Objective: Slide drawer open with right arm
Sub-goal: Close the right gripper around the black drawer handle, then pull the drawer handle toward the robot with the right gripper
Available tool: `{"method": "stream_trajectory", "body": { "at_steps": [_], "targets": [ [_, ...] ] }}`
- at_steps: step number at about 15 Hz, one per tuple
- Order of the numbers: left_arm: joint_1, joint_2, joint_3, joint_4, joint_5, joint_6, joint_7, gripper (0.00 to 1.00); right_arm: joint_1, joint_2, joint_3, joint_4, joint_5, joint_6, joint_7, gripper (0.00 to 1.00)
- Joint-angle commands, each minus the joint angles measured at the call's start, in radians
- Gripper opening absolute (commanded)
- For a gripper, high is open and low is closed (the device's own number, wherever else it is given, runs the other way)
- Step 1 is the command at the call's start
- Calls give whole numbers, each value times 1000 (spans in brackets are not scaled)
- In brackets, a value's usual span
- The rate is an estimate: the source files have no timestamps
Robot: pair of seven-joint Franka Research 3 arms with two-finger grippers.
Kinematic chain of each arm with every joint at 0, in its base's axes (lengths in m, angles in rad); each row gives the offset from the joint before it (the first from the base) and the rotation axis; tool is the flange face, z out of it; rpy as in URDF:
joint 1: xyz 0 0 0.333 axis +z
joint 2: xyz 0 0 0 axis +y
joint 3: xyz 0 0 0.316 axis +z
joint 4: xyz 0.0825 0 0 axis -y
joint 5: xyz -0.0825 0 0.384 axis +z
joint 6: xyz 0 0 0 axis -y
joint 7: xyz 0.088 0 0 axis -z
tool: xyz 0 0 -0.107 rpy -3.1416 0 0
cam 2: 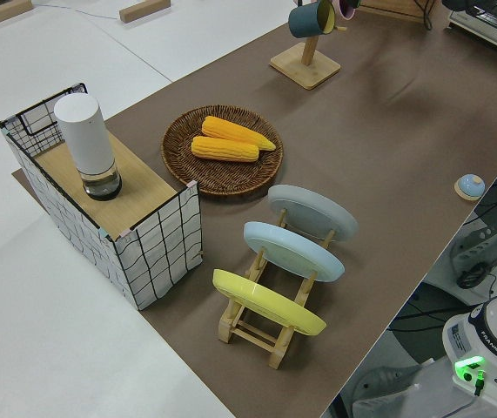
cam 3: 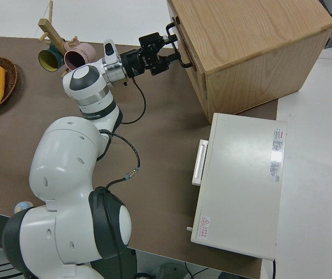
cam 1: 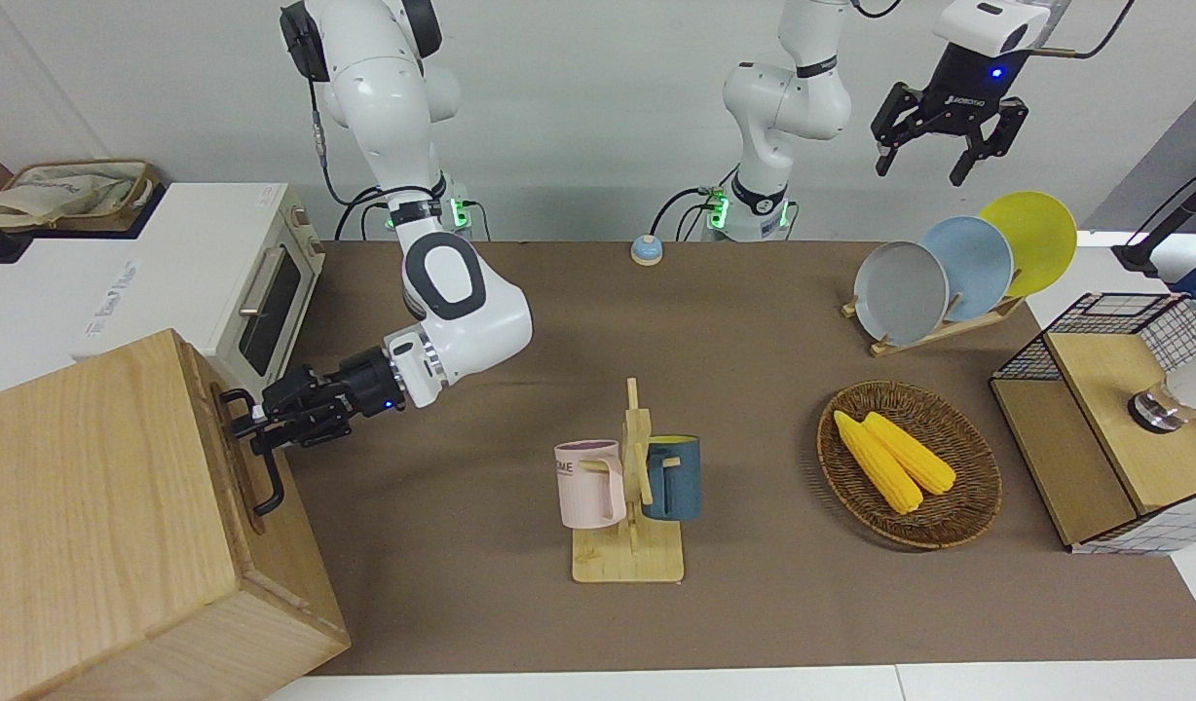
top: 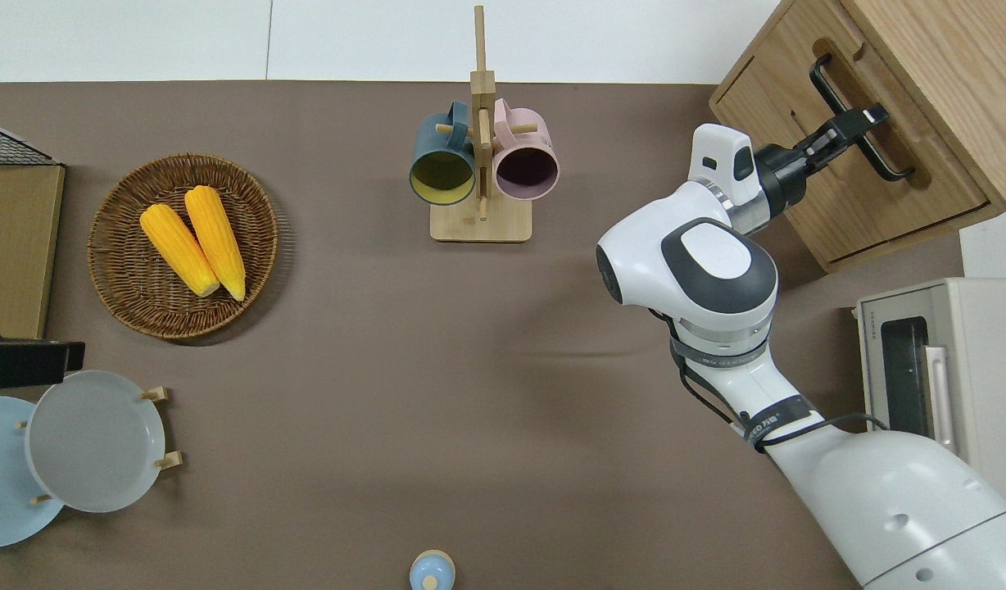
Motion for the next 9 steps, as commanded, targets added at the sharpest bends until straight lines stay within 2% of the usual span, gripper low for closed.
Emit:
{"method": "stream_trajectory", "body": {
  "at_steps": [1,5,9],
  "targets": [
    [-31,-21,18,-17,28,-6,3,995,0,5,-4,4,-28,6,10,61],
    [-31,-21,18,-17,28,-6,3,998,29,-1,-2,5,-15,-20,-16,46],
    [-31,-21,18,-17,28,-6,3,995,103,-5,13,4,40,-138,-30,58]
  ]
}}
